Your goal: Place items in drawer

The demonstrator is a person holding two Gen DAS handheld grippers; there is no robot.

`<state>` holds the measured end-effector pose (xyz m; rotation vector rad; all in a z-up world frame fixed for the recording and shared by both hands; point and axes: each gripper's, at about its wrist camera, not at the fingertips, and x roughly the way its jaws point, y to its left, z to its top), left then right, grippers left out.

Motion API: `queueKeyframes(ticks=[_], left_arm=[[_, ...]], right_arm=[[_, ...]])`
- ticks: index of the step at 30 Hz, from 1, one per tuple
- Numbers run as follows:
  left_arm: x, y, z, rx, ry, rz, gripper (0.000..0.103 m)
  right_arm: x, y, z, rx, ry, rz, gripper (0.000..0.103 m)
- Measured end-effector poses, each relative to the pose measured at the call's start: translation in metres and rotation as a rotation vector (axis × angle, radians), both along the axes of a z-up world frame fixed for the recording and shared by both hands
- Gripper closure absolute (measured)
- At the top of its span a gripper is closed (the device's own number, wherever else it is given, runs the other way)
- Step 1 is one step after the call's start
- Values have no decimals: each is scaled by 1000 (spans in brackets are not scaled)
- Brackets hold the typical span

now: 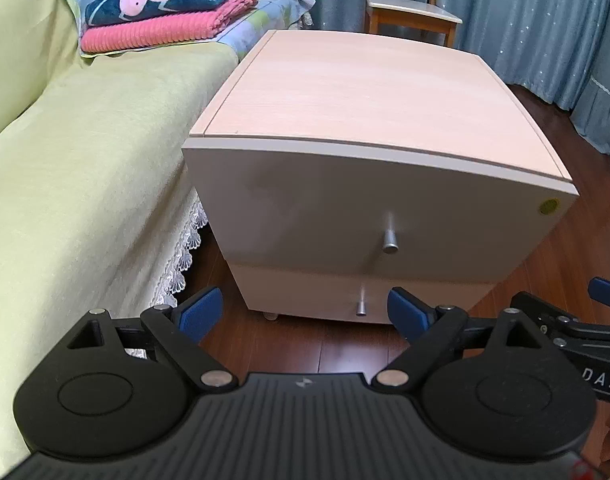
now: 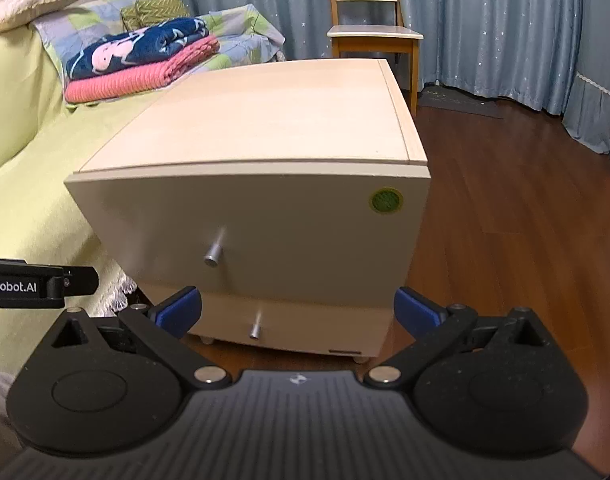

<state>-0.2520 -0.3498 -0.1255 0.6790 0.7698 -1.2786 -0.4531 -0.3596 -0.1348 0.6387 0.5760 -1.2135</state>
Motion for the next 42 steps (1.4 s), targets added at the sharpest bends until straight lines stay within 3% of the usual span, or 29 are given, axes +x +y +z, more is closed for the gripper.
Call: queueKeyframes(ticks=[13, 25, 42], left_arm=[[-23, 28, -4, 18, 8, -28, 10], [-30, 56, 10, -22, -20, -9, 10], [-24, 79, 18, -36, -44, 49, 9]], right_arm=[[-25, 31, 5, -2, 69, -23, 1], [-42, 48, 17, 38, -39, -16, 1], [-26, 61, 23, 64, -48, 28, 1]])
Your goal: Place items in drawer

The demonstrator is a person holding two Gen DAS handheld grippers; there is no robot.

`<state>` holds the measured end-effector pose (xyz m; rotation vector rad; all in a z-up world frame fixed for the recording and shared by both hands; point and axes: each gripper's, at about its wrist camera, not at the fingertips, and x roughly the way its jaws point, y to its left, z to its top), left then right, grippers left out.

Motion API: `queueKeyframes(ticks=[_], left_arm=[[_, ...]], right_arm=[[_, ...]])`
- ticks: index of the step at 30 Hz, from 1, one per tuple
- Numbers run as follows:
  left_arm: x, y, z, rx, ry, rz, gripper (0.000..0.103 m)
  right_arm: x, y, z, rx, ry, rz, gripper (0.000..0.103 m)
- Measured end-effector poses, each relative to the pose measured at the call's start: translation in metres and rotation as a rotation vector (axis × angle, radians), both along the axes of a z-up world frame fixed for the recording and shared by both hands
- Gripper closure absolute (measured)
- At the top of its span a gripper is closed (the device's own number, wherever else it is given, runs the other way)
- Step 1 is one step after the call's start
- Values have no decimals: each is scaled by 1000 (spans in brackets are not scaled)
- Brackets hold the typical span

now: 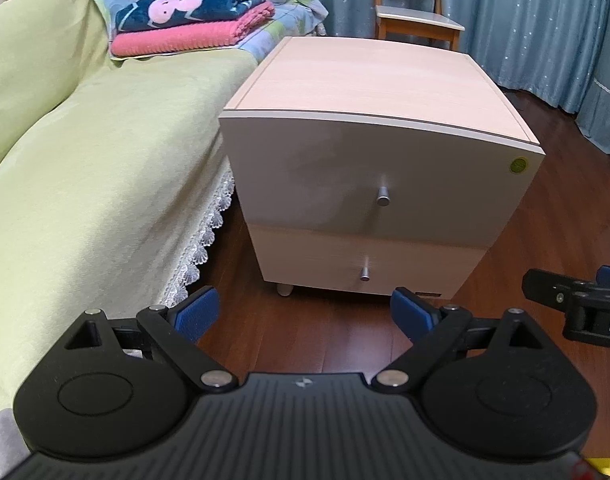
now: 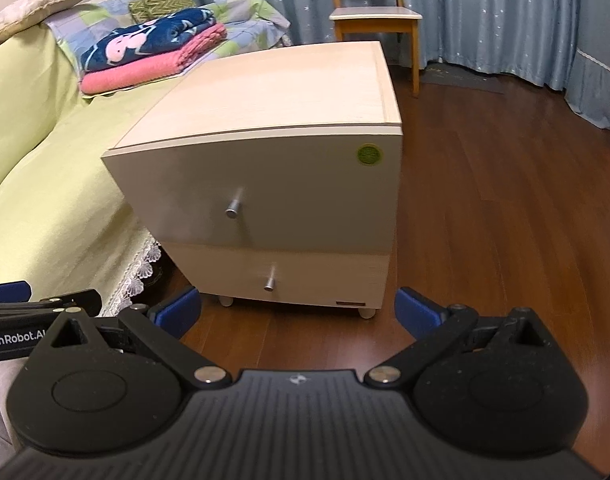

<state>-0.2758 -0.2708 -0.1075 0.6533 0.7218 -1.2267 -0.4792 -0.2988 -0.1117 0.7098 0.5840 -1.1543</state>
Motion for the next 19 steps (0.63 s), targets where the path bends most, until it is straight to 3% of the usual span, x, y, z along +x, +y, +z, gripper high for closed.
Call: queueKeyframes(ticks=[19], left_arm=[[16, 13, 8, -63, -18, 24, 8]], right_arm=[[25, -7, -1, -5, 29, 60, 1]])
